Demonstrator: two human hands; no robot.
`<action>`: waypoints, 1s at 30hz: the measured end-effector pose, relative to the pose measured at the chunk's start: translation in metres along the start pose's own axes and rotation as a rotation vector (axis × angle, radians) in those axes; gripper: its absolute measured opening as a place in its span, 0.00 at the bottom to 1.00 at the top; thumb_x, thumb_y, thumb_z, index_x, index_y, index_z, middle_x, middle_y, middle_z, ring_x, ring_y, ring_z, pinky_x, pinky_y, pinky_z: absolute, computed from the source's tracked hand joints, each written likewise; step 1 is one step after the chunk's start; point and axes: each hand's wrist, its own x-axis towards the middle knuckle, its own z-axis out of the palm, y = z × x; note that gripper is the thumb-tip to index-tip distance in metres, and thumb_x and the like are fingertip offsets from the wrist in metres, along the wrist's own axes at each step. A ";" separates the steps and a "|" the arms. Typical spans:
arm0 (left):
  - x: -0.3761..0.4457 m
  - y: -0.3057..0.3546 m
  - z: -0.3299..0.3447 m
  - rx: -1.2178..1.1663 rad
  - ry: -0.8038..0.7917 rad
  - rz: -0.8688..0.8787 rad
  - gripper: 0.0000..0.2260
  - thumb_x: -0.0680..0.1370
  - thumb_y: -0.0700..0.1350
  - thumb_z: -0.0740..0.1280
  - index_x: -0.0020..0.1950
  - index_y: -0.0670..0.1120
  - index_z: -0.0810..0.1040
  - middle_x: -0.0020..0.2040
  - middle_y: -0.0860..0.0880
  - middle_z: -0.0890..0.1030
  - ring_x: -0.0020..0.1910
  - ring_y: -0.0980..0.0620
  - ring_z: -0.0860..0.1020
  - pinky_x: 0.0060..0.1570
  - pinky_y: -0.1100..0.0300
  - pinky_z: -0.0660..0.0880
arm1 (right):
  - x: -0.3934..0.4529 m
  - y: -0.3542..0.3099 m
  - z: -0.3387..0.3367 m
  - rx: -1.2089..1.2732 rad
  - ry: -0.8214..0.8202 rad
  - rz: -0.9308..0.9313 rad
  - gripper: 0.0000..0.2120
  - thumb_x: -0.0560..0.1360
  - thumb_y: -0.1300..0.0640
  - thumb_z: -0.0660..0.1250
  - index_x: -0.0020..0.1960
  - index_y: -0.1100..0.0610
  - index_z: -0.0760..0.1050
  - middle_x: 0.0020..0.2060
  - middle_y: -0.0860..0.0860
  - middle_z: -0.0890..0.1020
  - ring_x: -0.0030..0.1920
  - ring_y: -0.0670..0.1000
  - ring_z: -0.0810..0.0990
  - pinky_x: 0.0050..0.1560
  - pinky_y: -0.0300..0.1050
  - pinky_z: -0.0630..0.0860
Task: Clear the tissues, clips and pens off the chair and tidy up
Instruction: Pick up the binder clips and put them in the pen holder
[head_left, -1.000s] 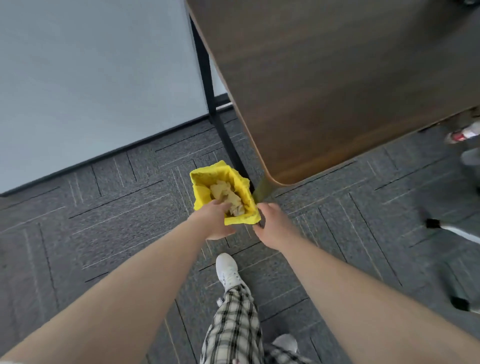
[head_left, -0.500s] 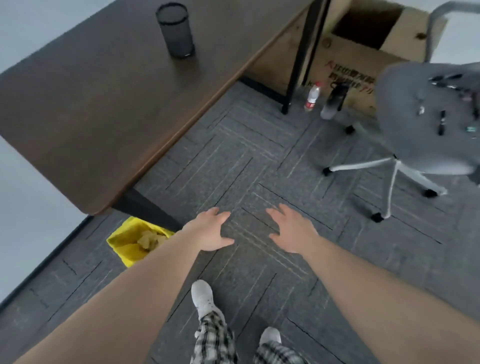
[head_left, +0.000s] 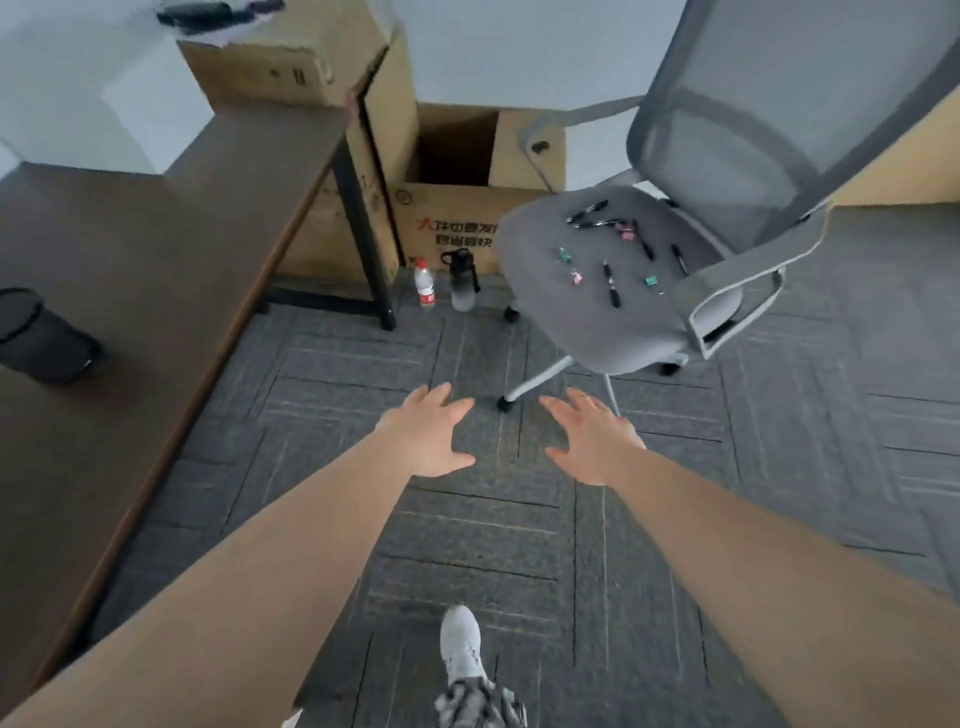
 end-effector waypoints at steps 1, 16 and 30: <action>0.017 0.000 -0.014 0.026 0.012 0.028 0.37 0.75 0.62 0.62 0.77 0.56 0.47 0.79 0.49 0.45 0.78 0.44 0.45 0.72 0.39 0.60 | 0.009 0.007 -0.011 0.019 0.014 0.035 0.33 0.78 0.46 0.61 0.77 0.44 0.47 0.78 0.52 0.50 0.77 0.56 0.52 0.71 0.62 0.61; 0.235 0.043 -0.131 0.214 0.011 0.261 0.38 0.74 0.62 0.62 0.76 0.58 0.43 0.79 0.50 0.39 0.78 0.44 0.40 0.73 0.38 0.51 | 0.155 0.096 -0.093 0.230 0.103 0.332 0.35 0.78 0.53 0.61 0.77 0.44 0.44 0.77 0.52 0.51 0.76 0.57 0.52 0.67 0.59 0.66; 0.429 0.075 -0.167 0.171 0.017 0.120 0.38 0.73 0.68 0.59 0.75 0.61 0.41 0.78 0.51 0.39 0.77 0.42 0.40 0.70 0.34 0.54 | 0.326 0.198 -0.124 0.393 0.094 0.590 0.33 0.73 0.63 0.59 0.73 0.45 0.52 0.73 0.54 0.58 0.70 0.59 0.60 0.61 0.58 0.70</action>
